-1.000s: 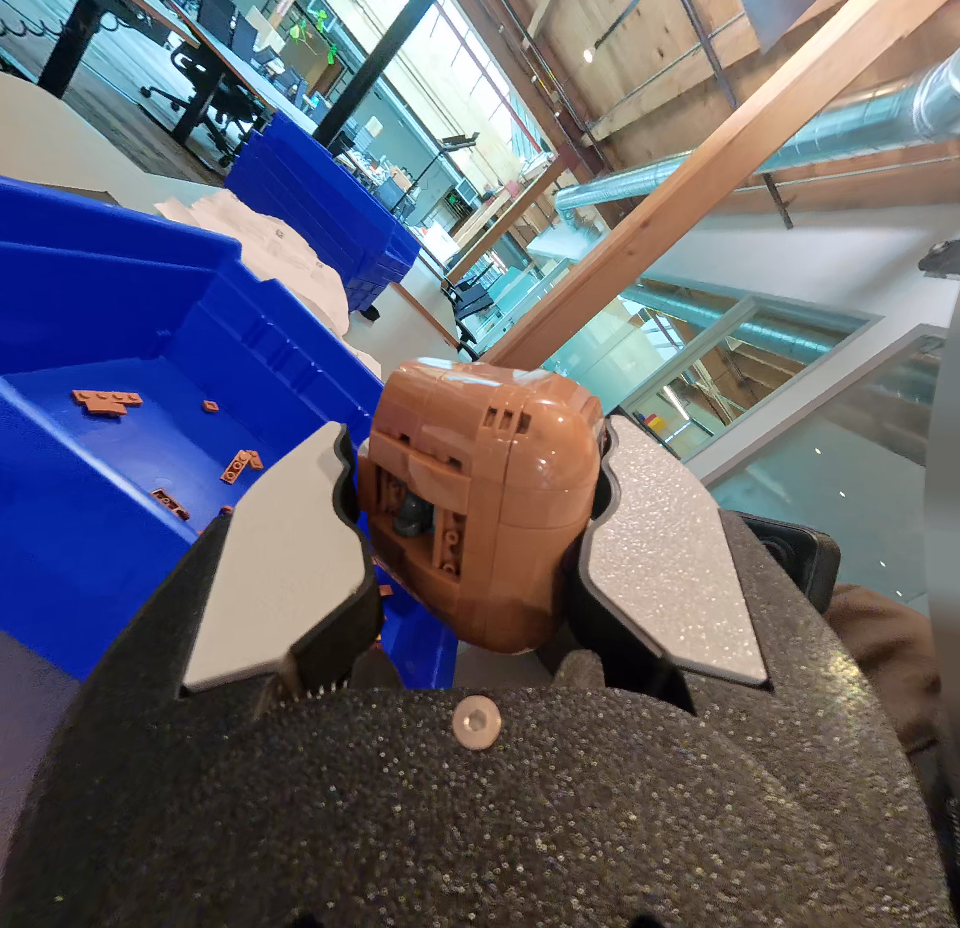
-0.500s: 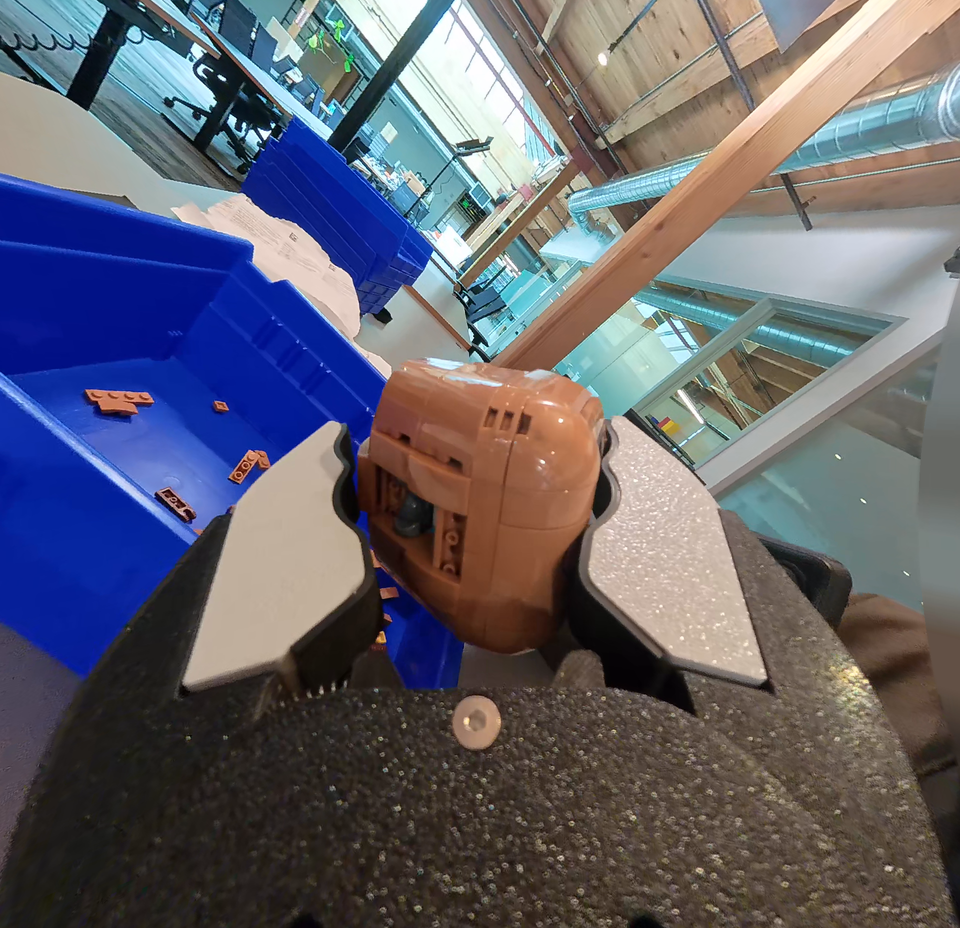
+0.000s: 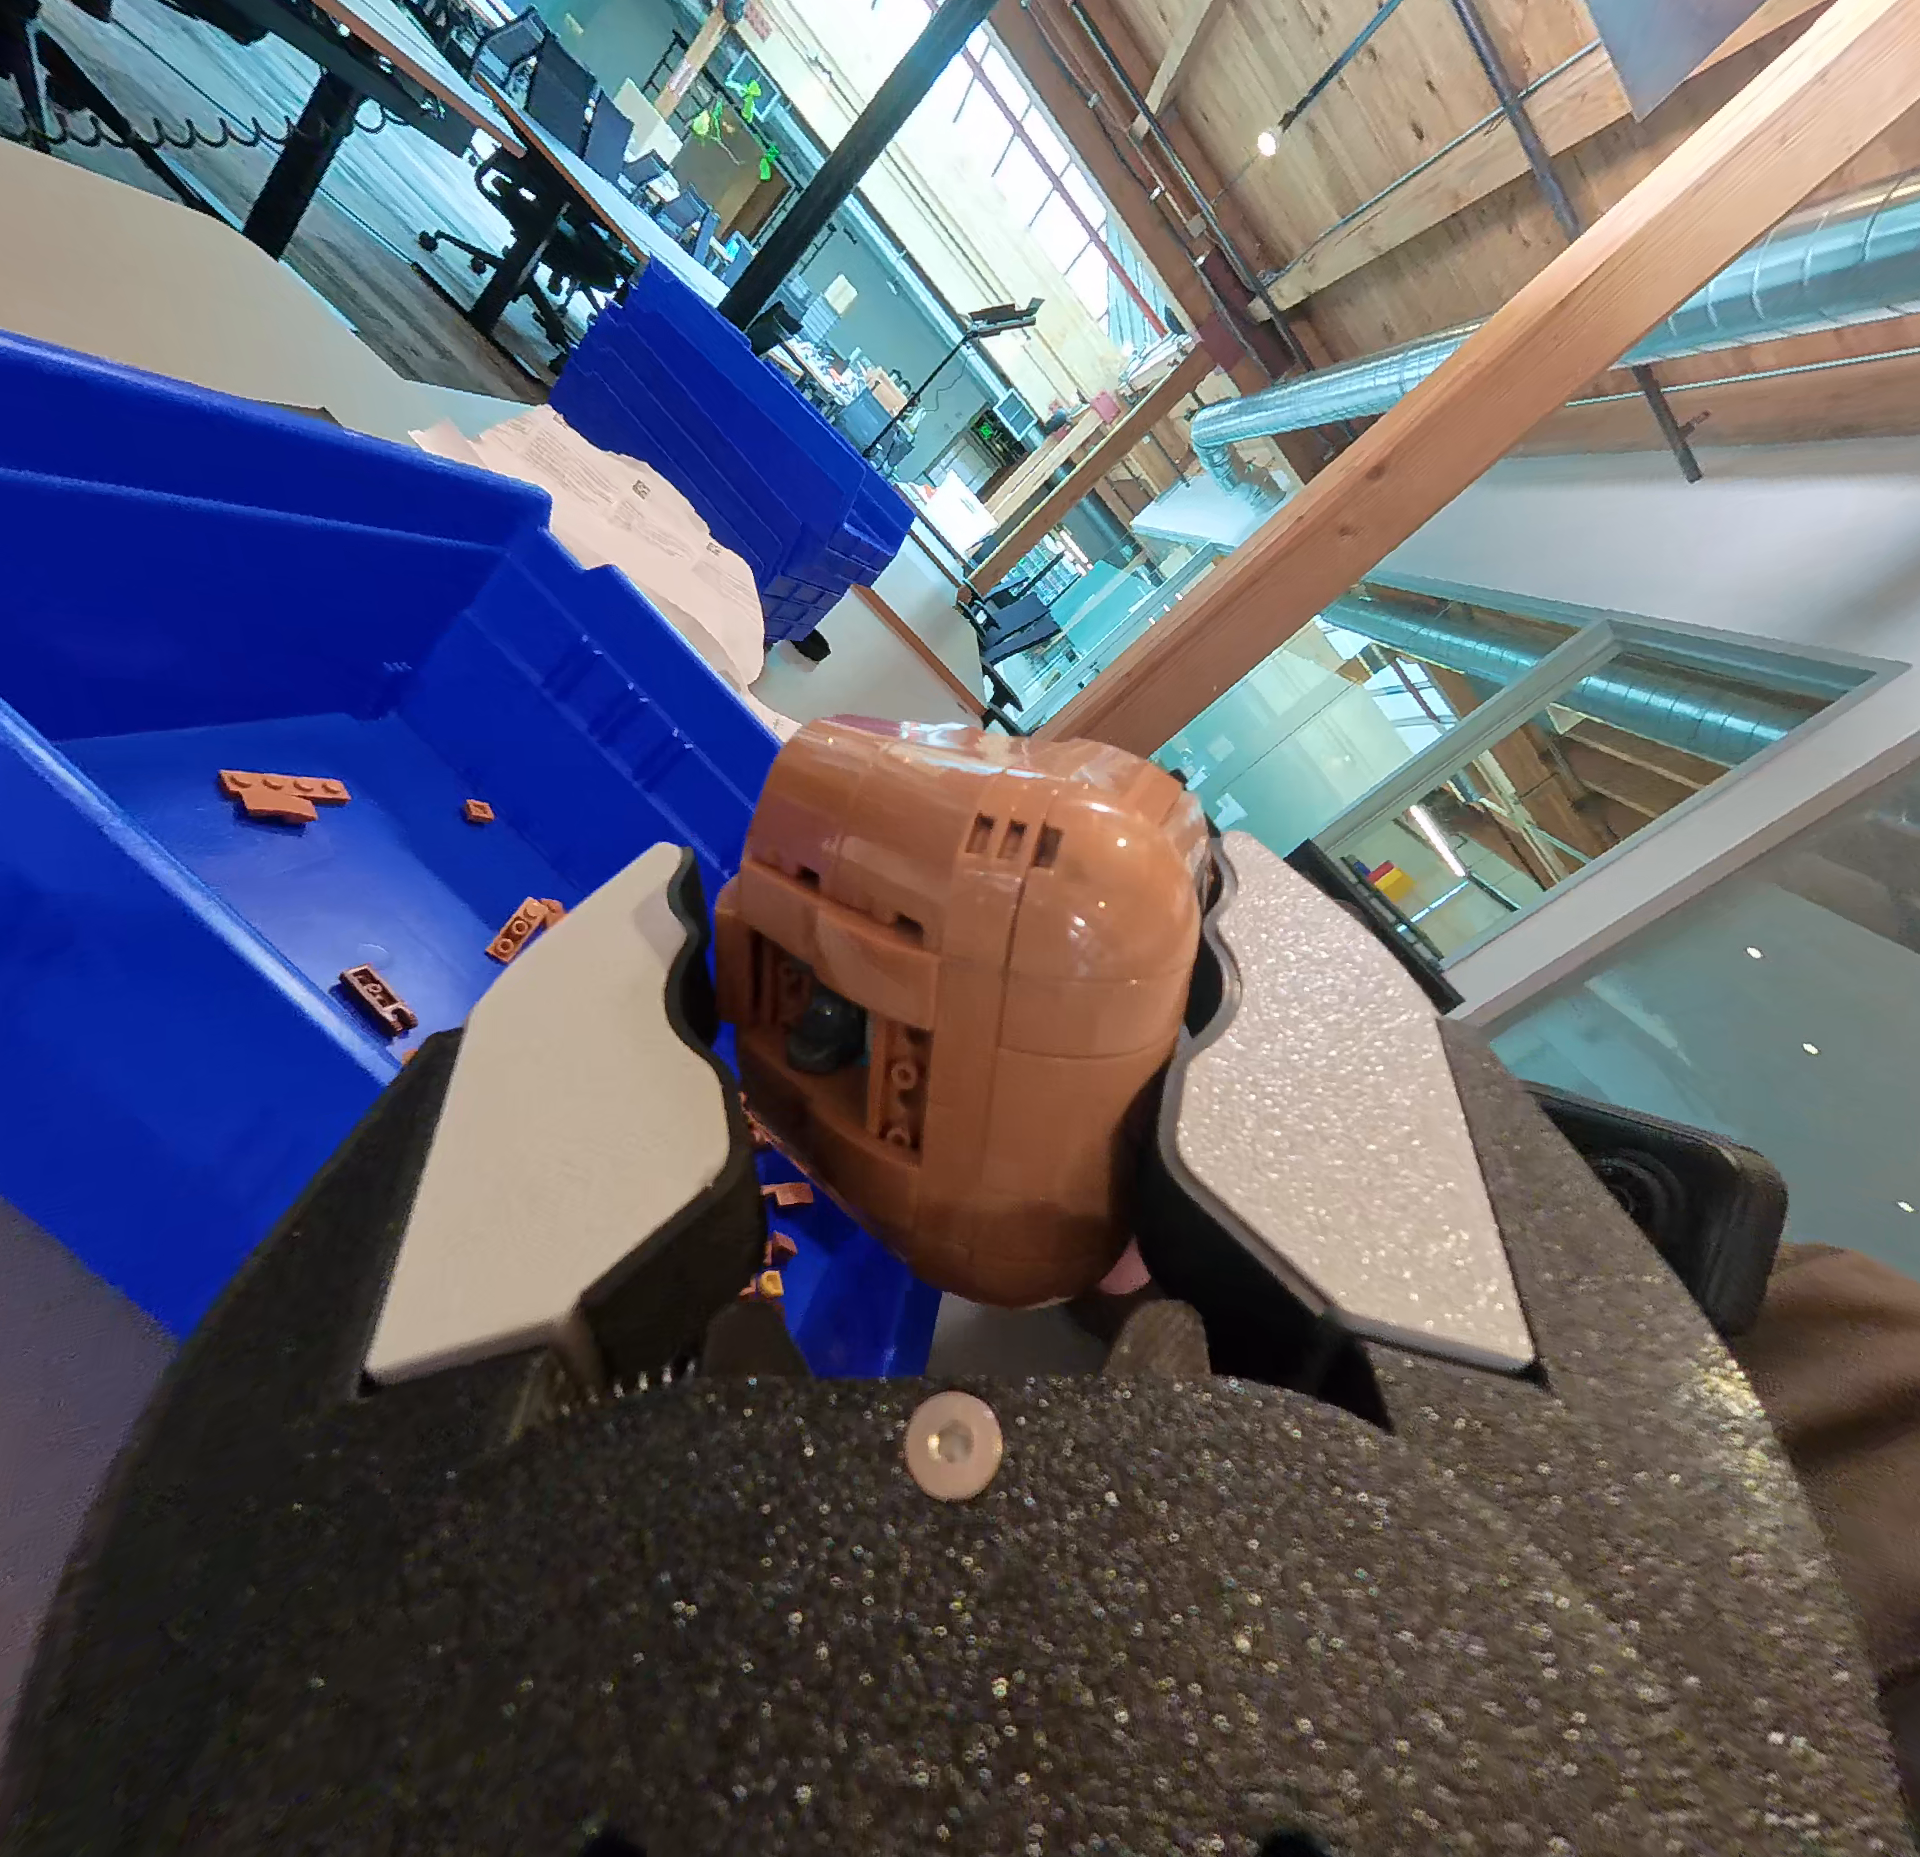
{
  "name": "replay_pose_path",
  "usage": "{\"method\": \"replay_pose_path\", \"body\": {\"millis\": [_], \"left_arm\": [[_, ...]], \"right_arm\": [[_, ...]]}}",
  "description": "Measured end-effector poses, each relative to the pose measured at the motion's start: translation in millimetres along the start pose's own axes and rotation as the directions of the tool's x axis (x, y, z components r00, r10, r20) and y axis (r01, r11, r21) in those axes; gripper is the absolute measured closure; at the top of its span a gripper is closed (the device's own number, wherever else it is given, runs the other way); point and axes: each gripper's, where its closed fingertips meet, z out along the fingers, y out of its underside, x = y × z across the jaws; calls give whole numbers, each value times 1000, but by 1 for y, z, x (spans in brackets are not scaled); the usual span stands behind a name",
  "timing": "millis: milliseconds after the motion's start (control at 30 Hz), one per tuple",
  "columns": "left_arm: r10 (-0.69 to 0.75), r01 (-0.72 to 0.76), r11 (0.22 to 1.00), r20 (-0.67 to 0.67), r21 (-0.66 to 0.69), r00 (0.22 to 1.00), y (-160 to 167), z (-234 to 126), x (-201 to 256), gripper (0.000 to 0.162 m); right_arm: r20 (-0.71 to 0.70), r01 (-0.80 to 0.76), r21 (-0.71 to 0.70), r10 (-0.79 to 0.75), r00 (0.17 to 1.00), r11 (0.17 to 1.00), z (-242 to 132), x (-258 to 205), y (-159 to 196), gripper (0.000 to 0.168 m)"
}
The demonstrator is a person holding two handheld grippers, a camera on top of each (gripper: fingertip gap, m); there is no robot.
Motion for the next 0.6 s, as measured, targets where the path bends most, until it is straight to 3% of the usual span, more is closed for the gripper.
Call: {"method": "replay_pose_path", "body": {"millis": [333, 367, 600], "left_arm": [[48, -50, 999, 66, 15, 997, 0, 0, -2, 72], [47, -48, 999, 69, 14, 997, 0, 0, -2, 72], [47, -50, 998, 68, 36, 997, -12, -9, -3, 72]], "right_arm": [[-5, 2, -43, -2, 1000, 999, -2, 1, 4, 152], [-23, 9, -45, -10, 1000, 999, -4, 4, 4, 168], [-13, 33, -43, -34, 999, 999, -1, -2, 7, 168]]}}
